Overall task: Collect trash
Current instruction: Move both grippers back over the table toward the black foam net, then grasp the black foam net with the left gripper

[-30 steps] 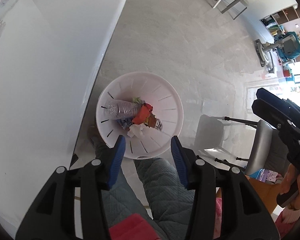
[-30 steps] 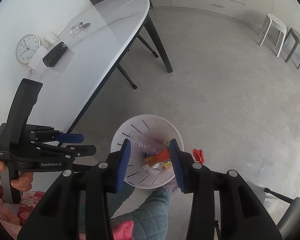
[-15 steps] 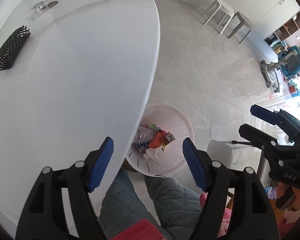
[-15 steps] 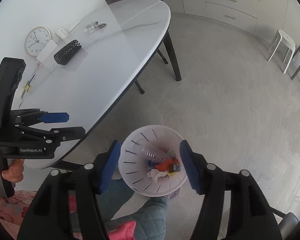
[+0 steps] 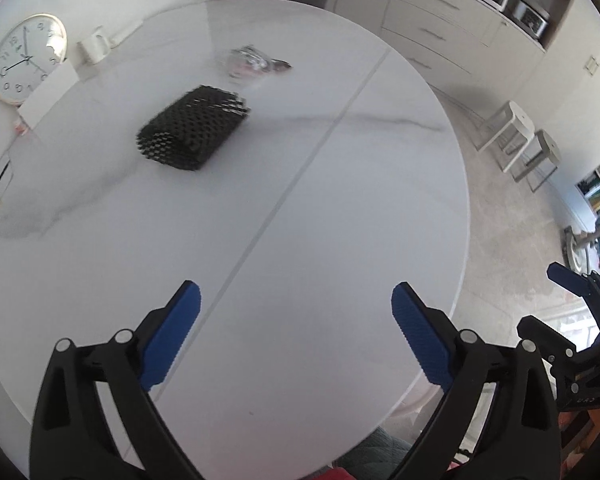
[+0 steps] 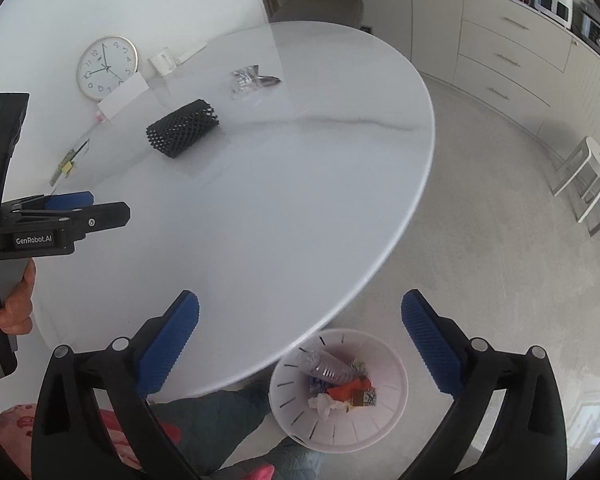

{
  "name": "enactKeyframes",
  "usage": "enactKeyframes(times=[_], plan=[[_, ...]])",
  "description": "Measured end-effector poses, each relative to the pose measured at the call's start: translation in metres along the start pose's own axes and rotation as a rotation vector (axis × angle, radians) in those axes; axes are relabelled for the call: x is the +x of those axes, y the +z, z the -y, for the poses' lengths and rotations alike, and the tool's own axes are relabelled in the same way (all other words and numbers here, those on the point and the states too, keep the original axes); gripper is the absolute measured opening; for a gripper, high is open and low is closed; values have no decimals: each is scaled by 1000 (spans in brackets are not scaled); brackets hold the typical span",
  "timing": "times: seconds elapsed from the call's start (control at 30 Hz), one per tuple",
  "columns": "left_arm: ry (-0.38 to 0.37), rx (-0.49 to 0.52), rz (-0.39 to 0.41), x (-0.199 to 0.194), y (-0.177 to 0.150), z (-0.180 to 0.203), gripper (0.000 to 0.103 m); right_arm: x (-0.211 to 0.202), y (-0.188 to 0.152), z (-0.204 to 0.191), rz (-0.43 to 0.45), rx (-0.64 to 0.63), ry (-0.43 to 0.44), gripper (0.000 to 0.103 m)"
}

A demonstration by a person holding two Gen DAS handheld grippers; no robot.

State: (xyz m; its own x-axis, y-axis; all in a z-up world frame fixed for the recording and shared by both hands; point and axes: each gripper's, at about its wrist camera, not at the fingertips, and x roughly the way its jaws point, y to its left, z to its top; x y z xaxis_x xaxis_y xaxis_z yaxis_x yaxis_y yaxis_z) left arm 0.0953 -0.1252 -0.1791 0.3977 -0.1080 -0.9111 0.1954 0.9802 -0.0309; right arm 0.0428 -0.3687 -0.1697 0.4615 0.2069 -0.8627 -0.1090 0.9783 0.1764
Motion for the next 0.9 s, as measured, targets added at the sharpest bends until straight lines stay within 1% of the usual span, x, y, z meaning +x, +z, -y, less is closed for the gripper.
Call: enactKeyframes(times=[0.1, 0.27, 0.43, 0.53, 0.6, 0.77, 0.9], plan=[[37, -49, 37, -5, 15, -42, 95, 13, 31, -27, 13, -34, 21, 101], [70, -103, 61, 2, 41, -103, 95, 35, 75, -64, 26, -59, 48, 101], [62, -123, 54, 20, 65, -134, 95, 57, 112, -90, 34, -60, 53, 101], [51, -100, 51, 33, 80, -140, 95, 69, 130, -100, 33, -57, 52, 101], [29, -73, 46, 44, 91, -139, 95, 77, 139, -104, 29, -54, 48, 101], [-24, 30, 4, 80, 116, -129, 95, 93, 153, -109, 15, -51, 19, 101], [-38, 83, -20, 106, 132, -121, 95, 99, 159, -106, 8, -33, -5, 101]])
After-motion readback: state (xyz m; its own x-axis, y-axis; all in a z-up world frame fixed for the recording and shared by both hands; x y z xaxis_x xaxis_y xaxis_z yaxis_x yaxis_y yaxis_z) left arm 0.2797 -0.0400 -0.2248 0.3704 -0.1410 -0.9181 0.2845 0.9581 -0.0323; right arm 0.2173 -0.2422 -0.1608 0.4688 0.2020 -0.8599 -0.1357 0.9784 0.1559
